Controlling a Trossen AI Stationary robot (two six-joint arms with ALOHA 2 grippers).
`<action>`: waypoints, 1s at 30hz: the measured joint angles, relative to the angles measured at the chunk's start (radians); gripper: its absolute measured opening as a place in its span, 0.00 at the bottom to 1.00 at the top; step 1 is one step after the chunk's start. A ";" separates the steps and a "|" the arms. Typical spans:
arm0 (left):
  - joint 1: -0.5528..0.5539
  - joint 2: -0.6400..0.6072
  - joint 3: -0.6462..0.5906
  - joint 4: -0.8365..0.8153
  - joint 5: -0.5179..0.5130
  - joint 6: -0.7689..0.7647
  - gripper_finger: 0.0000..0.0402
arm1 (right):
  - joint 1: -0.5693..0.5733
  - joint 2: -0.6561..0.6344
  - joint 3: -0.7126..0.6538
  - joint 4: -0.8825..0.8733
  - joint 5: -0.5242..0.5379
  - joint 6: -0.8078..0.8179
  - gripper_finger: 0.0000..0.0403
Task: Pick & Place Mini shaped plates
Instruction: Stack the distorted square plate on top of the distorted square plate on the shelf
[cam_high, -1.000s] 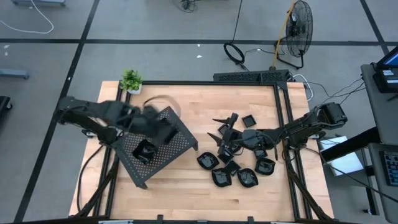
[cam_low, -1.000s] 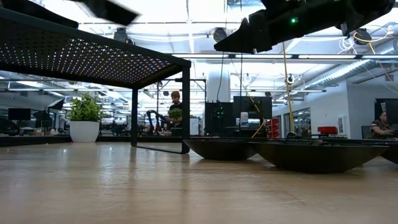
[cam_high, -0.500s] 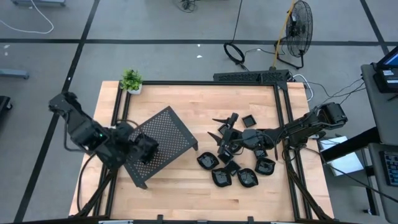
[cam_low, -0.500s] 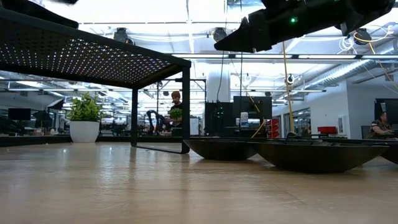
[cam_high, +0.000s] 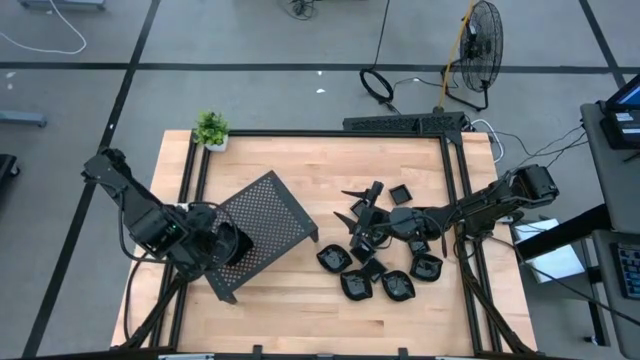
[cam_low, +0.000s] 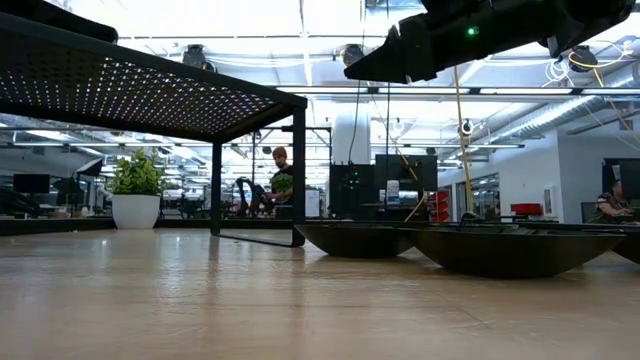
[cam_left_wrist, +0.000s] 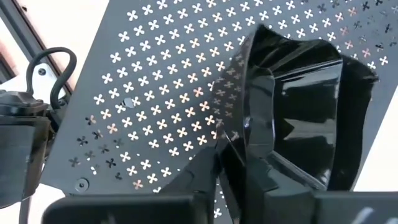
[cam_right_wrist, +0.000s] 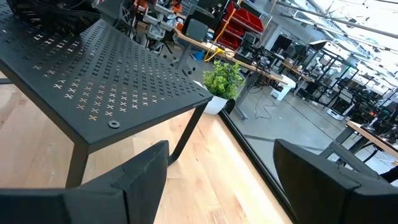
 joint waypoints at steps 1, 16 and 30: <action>0.000 0.000 0.000 0.000 0.000 0.000 0.14 | 0.000 0.000 0.000 0.000 0.000 0.000 0.68; 0.000 -0.002 0.094 0.011 -0.086 0.175 0.52 | 0.000 0.000 0.000 -0.008 0.000 0.000 0.69; 0.014 -0.006 0.243 0.162 -0.491 0.675 0.64 | 0.000 0.000 0.000 -0.016 -0.004 0.000 0.69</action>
